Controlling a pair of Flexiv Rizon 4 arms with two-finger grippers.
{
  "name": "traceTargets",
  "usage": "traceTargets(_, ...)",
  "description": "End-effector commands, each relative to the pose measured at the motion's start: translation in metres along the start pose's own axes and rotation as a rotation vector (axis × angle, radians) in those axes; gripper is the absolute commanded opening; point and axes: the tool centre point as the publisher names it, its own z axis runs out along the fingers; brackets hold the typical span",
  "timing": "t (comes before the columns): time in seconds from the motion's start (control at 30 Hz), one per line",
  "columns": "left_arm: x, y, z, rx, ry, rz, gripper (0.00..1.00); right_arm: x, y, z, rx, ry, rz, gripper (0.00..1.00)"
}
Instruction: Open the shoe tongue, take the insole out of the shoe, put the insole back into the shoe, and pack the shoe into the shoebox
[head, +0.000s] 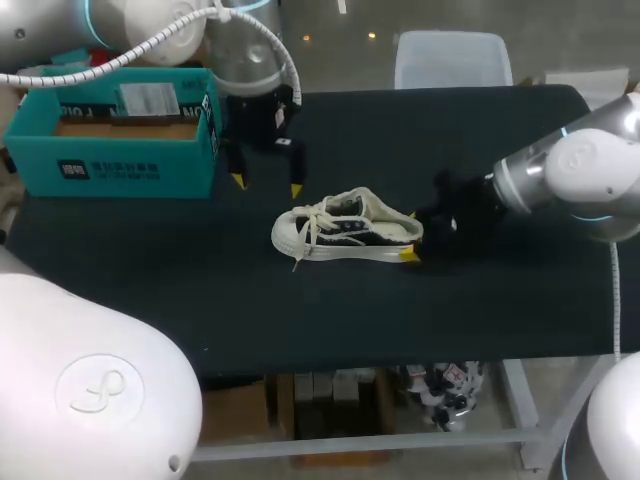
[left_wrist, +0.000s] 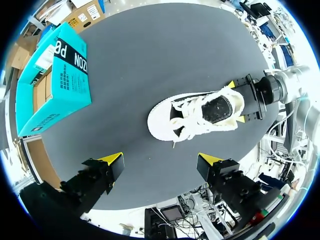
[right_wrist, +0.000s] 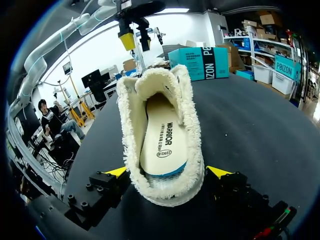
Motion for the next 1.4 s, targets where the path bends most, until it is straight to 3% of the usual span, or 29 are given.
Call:
traceTargets(0.03,0.003,-0.004,0.002,-0.006,0.001,-0.007,1.00,-0.005,-0.001,0.005,0.000,0.018,0.000,1.00)
traceTargets(0.53,0.020,-0.016,0.001,-0.032,0.027,-0.083,1.00,-0.005,-0.010,0.017,-0.019,0.049,-0.002,0.97)
traceTargets(0.6,0.024,-0.017,0.000,-0.034,0.027,-0.090,1.00,-0.005,-0.011,0.018,-0.019,0.051,-0.003,0.38)
traceTargets(0.63,0.027,-0.017,-0.001,-0.034,0.027,-0.092,1.00,-0.005,-0.011,0.019,-0.020,0.053,-0.004,0.00)
traceTargets(1.0,0.070,-0.023,0.000,0.052,-0.062,-0.124,1.00,-0.003,-0.012,0.019,-0.039,0.042,-0.001,0.00)
traceTargets(1.2,0.088,-0.038,0.015,0.009,-0.103,-0.129,1.00,-0.003,-0.012,0.019,-0.039,0.042,-0.001,0.00)
traceTargets(1.4,0.100,-0.041,0.026,-0.015,-0.167,-0.123,1.00,-0.003,-0.012,0.019,-0.039,0.042,-0.001,0.00)
